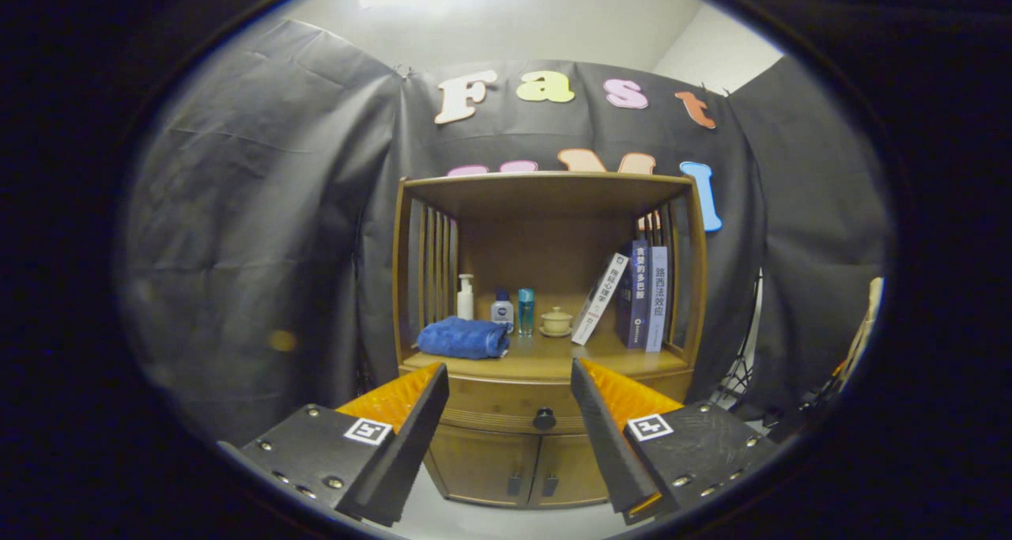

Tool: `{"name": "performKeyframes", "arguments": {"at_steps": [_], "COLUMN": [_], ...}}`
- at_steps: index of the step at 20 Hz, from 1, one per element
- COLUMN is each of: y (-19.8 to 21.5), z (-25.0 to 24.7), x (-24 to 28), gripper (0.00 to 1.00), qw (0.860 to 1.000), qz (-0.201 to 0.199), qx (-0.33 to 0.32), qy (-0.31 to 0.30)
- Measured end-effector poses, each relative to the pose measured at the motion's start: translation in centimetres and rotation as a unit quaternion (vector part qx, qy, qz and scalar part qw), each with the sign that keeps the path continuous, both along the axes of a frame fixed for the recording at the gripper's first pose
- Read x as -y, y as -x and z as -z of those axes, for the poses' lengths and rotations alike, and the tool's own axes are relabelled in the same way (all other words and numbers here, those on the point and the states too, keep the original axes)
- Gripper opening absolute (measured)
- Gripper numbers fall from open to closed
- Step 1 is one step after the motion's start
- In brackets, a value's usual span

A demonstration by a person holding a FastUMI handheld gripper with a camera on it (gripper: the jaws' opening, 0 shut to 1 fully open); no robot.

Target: Pull open the drawer, take out the items inside it, and place them on the countertop above the cabinet.

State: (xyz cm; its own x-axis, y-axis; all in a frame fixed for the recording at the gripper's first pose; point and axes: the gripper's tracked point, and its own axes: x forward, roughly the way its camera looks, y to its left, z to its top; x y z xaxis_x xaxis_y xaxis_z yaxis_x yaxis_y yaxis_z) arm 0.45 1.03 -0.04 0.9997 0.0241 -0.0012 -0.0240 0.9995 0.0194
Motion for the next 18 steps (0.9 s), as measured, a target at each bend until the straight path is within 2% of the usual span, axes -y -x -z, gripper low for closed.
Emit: {"name": "performKeyframes", "arguments": {"at_steps": [12,18], "y": [-1.0,-4.6], "z": [0.5,3.4], "x": [-0.3,0.0], "gripper": [0.93,0.93], "qw": [1.000,0.999], "qz": [-0.004,-0.006], "qx": [0.004,0.000], "qy": [-0.016,-0.040]}}
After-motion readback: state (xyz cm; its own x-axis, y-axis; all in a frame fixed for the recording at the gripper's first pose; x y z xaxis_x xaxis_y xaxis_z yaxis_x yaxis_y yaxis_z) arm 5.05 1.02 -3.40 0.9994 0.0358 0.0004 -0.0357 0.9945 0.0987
